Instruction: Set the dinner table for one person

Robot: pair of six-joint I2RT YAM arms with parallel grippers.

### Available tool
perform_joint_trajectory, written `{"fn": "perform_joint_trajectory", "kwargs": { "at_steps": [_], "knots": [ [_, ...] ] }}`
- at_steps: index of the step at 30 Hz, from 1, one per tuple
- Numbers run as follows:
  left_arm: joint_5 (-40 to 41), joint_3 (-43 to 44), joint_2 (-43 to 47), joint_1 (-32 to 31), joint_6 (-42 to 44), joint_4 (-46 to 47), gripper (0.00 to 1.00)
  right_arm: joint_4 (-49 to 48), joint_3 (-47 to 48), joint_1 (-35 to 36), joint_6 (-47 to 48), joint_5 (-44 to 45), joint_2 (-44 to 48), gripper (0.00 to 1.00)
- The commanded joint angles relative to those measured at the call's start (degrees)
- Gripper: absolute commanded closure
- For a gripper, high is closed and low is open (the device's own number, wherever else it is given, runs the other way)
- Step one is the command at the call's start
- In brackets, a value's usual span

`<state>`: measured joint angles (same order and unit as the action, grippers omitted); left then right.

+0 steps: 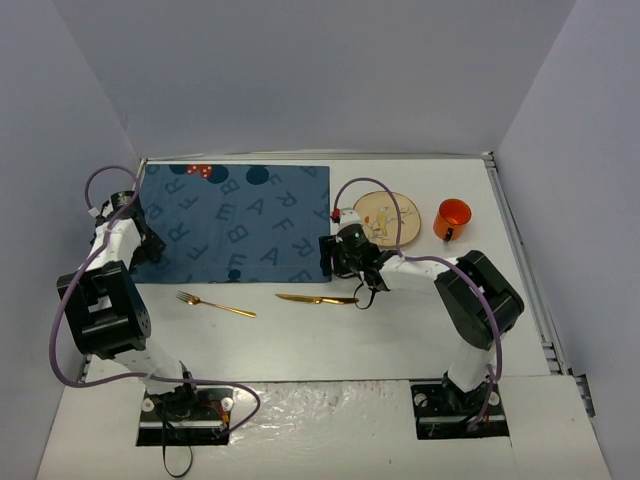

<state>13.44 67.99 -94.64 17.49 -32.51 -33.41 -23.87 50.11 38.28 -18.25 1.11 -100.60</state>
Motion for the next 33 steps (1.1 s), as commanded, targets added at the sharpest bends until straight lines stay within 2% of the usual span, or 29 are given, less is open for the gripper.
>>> {"fn": "perform_joint_trajectory", "kwargs": {
  "at_steps": [1,7,12,15,19,22,25,33],
  "knots": [
    [-12.58,3.69,4.87,-0.18,3.99,6.83,0.43,-3.52,1.12,0.29,1.77,-1.9,3.68,0.38],
    [-16.63,3.66,6.83,-0.18,7.89,12.48,0.4,-1.18,3.07,1.18,3.93,-1.29,5.0,0.38],
    [-19.27,3.52,9.0,-1.28,6.32,11.2,0.37,1.86,5.16,0.57,5.94,2.66,7.94,0.37],
    [-18.59,4.25,11.82,-1.58,6.29,4.97,0.25,3.96,8.15,0.22,7.54,2.6,6.36,0.39],
    [-15.29,1.85,18.81,-1.77,8.43,2.41,0.04,5.22,12.14,0.21,11.45,1.42,2.93,0.42],
    [-14.14,-2.99,25.14,-1.93,9.56,4.72,0.03,6.17,16.04,0.29,16.65,-0.79,0.04,0.42],
    [-13.56,-4.22,28.11,-2.18,11.21,4.53,0.03,6.88,19.47,0.25,21.29,-3.77,-3.35,0.39],
    [-13.02,-2.92,27.2,-1.85,11.06,2.73,0.03,7.96,27.72,0.16,25.84,-9.38,-12.59,0.32]
  ]
}}
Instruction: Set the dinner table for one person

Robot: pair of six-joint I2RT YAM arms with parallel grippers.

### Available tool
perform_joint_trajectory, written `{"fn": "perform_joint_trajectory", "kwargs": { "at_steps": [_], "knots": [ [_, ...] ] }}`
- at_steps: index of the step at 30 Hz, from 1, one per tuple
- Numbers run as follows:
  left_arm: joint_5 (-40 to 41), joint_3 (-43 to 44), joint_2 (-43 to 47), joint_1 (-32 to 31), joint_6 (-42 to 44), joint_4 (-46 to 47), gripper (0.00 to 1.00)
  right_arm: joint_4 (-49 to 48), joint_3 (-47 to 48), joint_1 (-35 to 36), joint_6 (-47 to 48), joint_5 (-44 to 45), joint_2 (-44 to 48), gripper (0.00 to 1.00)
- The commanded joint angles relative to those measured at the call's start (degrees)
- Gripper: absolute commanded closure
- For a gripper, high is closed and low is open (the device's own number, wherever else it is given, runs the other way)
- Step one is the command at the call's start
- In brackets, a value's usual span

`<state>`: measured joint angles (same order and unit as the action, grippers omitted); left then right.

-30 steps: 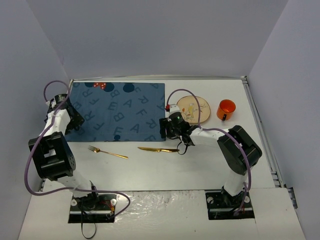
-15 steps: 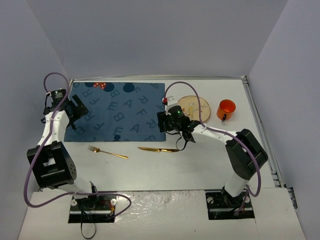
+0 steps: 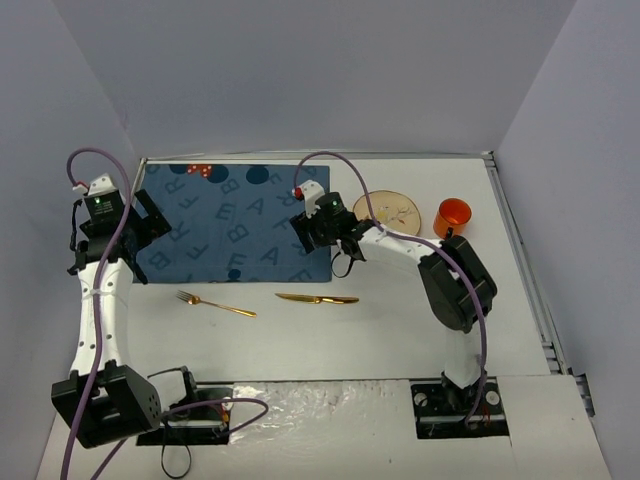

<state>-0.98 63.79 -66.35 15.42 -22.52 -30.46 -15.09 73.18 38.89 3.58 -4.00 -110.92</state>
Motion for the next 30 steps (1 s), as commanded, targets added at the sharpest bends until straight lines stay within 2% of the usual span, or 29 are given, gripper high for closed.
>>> {"fn": "perform_joint_trajectory", "kwargs": {
  "at_steps": [1,8,21,30],
  "knots": [
    [1.68,1.33,-1.13,0.22,1.07,-0.54,0.03,-0.82,5.44,-0.4,4.28,-4.82,-3.34,0.31],
    [1.65,0.81,-0.01,0.26,1.07,-0.21,0.03,-0.28,7.15,-0.77,6.65,-6.48,-8.38,0.3],
    [0.98,0.64,-0.09,0.75,0.98,-0.05,0.03,2.77,9.41,-3.56,10.13,-9.03,-11.84,0.29],
    [0.98,0.72,-0.36,1.02,0.81,-0.03,0.03,3.1,10.3,-3.97,8.73,-9.66,-9.37,0.28]
  ]
}}
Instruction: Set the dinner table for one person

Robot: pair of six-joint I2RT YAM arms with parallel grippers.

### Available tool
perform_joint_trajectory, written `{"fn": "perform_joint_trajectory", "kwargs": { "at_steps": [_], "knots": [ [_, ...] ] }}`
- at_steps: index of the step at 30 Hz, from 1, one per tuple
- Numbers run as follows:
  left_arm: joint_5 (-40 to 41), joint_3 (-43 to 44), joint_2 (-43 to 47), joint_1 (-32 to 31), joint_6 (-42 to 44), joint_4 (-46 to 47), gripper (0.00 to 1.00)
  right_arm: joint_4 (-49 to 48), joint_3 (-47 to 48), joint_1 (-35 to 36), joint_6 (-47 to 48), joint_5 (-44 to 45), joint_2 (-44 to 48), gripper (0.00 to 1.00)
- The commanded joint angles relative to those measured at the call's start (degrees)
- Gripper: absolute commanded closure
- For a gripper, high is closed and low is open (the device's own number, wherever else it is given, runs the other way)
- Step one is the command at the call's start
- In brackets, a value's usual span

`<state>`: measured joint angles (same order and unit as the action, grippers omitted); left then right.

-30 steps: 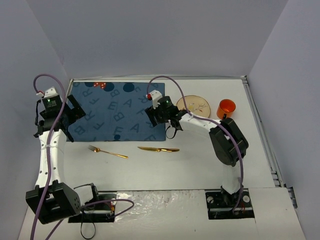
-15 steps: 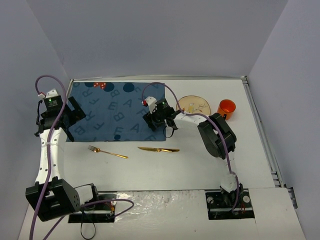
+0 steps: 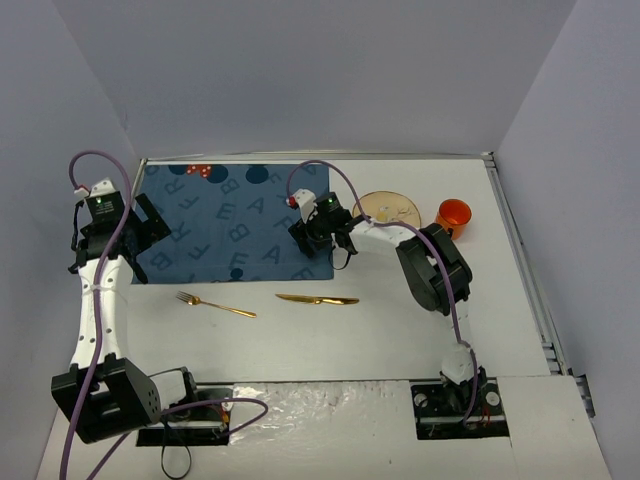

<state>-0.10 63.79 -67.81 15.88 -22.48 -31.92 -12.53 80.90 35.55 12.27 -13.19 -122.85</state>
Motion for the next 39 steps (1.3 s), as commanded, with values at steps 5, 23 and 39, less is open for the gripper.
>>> {"fn": "perform_joint_trajectory", "kwargs": {
  "at_steps": [5,23,39],
  "knots": [
    [0.1,0.72,1.36,0.64,0.68,1.42,0.03,-0.46,3.73,-0.57,-6.06,2.76,10.75,0.22],
    [-6.18,0.07,5.21,-3.51,2.38,2.36,0.03,-10.69,-31.91,-9.87,-33.94,25.67,49.4,0.0],
    [-2.87,-5.42,14.27,-13.59,6.31,3.35,0.03,-22.4,-48.58,-25.1,-61.5,11.45,47.95,0.02]
  ]
}}
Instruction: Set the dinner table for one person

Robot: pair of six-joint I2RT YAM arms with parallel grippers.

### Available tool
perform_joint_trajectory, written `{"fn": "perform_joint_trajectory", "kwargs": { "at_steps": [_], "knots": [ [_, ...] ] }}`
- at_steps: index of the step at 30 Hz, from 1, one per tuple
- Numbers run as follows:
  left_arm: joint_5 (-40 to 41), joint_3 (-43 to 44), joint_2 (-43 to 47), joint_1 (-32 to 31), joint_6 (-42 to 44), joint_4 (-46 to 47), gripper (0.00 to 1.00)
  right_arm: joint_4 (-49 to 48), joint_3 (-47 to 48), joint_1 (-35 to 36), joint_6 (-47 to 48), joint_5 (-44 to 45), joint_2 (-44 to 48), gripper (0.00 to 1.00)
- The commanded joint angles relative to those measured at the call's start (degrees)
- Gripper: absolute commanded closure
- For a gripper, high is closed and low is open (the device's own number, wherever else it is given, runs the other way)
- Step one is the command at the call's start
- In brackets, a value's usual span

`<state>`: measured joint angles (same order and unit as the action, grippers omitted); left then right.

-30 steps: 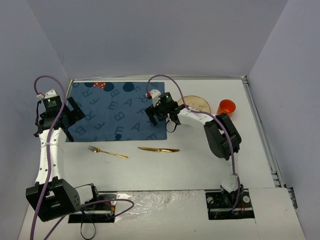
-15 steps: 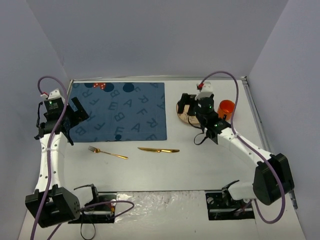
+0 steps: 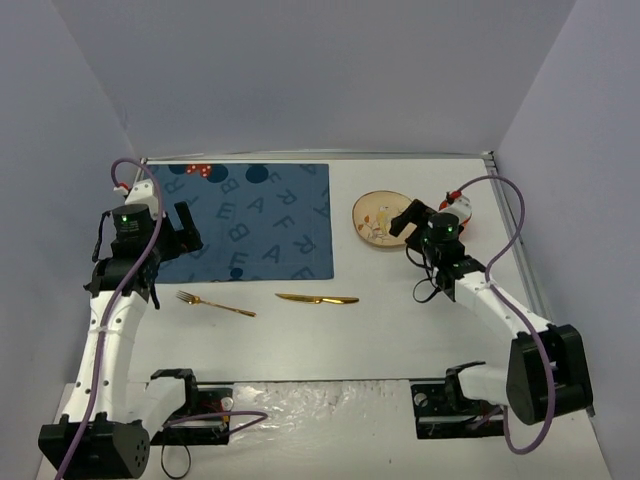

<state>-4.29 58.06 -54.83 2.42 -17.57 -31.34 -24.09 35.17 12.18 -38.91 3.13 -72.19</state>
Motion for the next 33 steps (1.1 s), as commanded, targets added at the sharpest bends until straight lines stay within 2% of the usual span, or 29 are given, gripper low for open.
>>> {"fn": "perform_joint_trajectory", "kwargs": {
  "at_steps": [1,10,14,21,33],
  "knots": [
    [1.48,0.35,1.17,-0.09,1.4,2.68,0.03,-12.97,-3.64,-1.81,-12.24,-4.12,-4.04,0.03],
    [1.98,0.39,0.86,-0.04,1.4,2.25,0.03,-26.67,-8.28,-1.53,-25.76,1.75,-14.01,0.08],
    [2.1,0.3,0.78,-0.04,1.31,2.16,0.03,-31.18,-10.18,-0.77,-29.75,6.47,-16.61,0.15],
    [2.26,0.31,0.86,0.03,1.31,2.08,0.03,-33.47,-8.67,0.34,-34.73,9.12,-21.88,0.2],
    [2.89,0.39,1.04,0.11,1.22,2.07,0.03,-31.48,-4.65,3.27,-41.93,13.42,-27.21,0.3]
  ]
}}
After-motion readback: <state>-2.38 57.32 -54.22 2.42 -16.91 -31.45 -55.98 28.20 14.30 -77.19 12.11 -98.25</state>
